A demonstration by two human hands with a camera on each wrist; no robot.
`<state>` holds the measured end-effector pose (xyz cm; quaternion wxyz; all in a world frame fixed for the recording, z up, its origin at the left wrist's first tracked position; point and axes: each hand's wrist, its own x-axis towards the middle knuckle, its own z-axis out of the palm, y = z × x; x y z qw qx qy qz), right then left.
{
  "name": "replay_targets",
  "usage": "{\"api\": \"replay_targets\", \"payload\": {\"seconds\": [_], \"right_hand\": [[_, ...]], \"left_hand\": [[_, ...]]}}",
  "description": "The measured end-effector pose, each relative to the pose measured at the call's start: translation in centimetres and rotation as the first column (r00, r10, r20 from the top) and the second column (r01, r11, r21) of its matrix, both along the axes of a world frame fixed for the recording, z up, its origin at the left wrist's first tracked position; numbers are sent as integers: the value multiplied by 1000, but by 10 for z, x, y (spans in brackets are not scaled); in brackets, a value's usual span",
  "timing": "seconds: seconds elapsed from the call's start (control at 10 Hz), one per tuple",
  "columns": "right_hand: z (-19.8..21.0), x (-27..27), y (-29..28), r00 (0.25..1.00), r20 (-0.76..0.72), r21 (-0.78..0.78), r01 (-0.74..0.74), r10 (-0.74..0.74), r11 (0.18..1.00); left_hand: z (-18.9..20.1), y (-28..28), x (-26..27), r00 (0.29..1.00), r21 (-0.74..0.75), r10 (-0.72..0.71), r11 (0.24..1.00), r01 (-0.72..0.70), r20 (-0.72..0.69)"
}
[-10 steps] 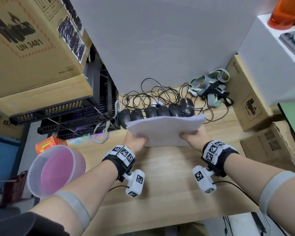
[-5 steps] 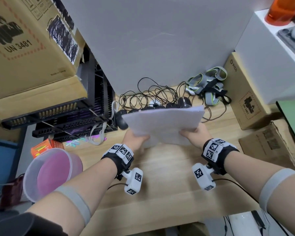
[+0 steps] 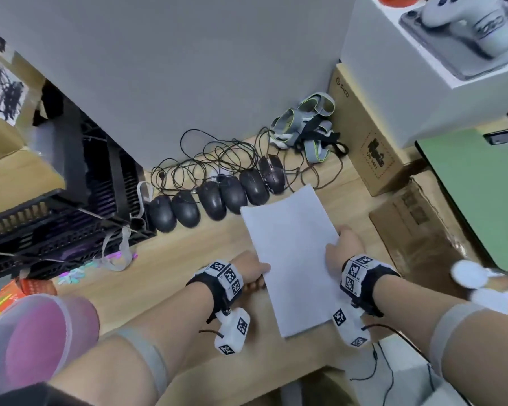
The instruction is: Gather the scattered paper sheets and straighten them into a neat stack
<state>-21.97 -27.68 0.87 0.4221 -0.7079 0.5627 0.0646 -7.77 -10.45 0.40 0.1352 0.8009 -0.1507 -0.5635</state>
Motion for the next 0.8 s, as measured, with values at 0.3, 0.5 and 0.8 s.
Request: {"api": "replay_targets", "payload": {"seconds": [0.3,0.5,0.8], "right_hand": [[-16,-20,-11,903,-235,-71,-385,360,920],[-18,-12,-15,860,-310,-43,-439,405,898],[-7,-2,-16,880,-319,-80,-396,353,915]], "left_hand": [[-22,-59,-31,967,108,102,991,-78,-235],[-21,-76,-39,971,145,91,988,-59,-220],[-8,-67,-25,983,174,88,983,-59,-164]]}}
